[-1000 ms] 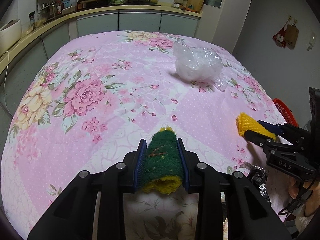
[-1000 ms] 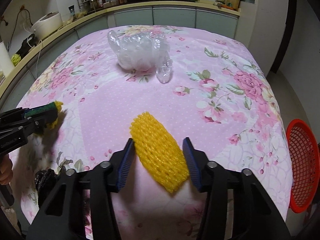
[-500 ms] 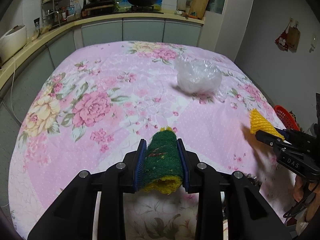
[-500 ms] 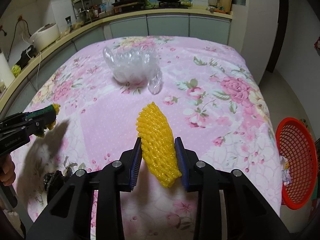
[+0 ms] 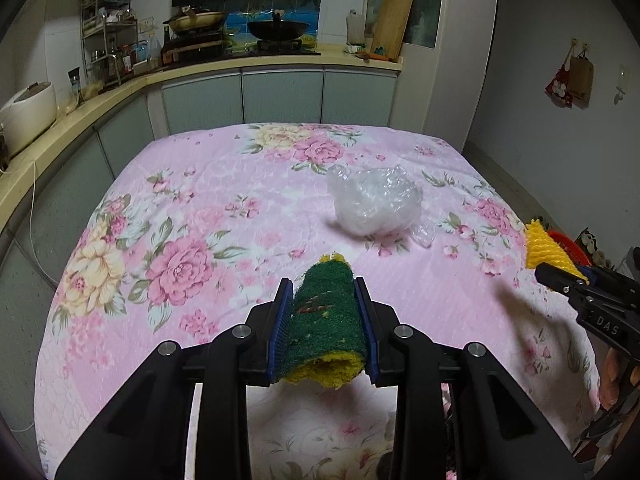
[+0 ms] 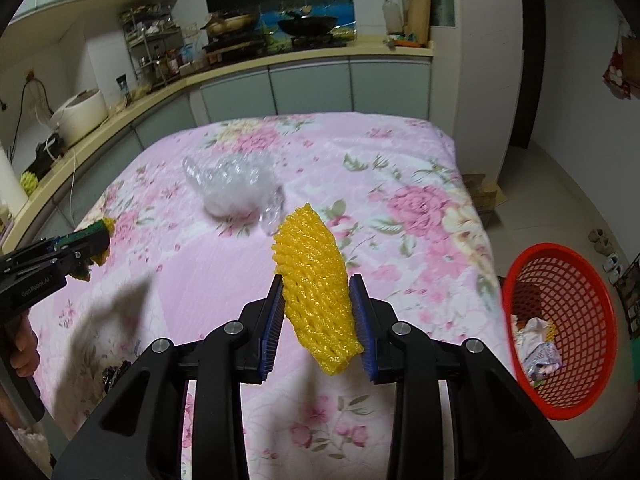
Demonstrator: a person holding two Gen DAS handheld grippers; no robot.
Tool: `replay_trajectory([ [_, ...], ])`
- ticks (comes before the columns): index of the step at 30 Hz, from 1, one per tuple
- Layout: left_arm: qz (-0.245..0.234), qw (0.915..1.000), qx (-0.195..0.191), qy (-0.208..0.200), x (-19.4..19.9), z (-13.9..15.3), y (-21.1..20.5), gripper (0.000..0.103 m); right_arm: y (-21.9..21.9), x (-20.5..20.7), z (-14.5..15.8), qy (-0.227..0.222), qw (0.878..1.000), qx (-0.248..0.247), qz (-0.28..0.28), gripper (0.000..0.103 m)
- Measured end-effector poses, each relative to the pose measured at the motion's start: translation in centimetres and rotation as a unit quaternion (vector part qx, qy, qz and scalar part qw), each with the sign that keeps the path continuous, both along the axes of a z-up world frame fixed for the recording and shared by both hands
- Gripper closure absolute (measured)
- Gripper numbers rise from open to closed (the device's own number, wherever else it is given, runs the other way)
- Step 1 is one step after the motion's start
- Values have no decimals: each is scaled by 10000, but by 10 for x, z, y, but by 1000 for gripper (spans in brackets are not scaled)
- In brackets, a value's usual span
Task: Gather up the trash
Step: 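Carry the green scrubber and yellow foam net over the red basket with both tools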
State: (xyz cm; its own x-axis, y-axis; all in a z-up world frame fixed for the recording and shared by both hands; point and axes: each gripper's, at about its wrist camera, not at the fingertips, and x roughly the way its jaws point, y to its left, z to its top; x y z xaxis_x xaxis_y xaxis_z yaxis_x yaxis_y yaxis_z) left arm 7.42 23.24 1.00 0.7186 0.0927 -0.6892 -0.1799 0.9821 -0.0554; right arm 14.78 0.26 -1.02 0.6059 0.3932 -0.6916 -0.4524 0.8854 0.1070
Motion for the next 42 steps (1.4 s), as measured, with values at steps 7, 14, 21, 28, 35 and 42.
replay_trajectory([
  [7, -50, 9997, 179, -164, 9, 17, -13, 74, -16, 0, 18, -190, 9994, 234, -149, 71],
  [14, -282, 9987, 318, -281, 22, 30, -36, 74, -40, 0, 35, -356, 9977, 454, -341, 71],
  [21, -554, 9973, 338, -351, 35, 39, -64, 74, -73, 1, 48, -522, 9946, 610, -661, 71],
  [28, -902, 9945, 330, -420, 48, 49, -99, 74, -108, 1, 59, -655, 9899, 742, -1013, 71],
  [35, -1410, 9879, 280, -577, 60, 65, -149, 74, -147, 0, 68, -768, 9830, 854, -1431, 71],
  [42, -2026, 9774, 120, -582, 77, 71, -205, 74, -186, -2, 70, -856, 9748, 834, -1884, 71],
])
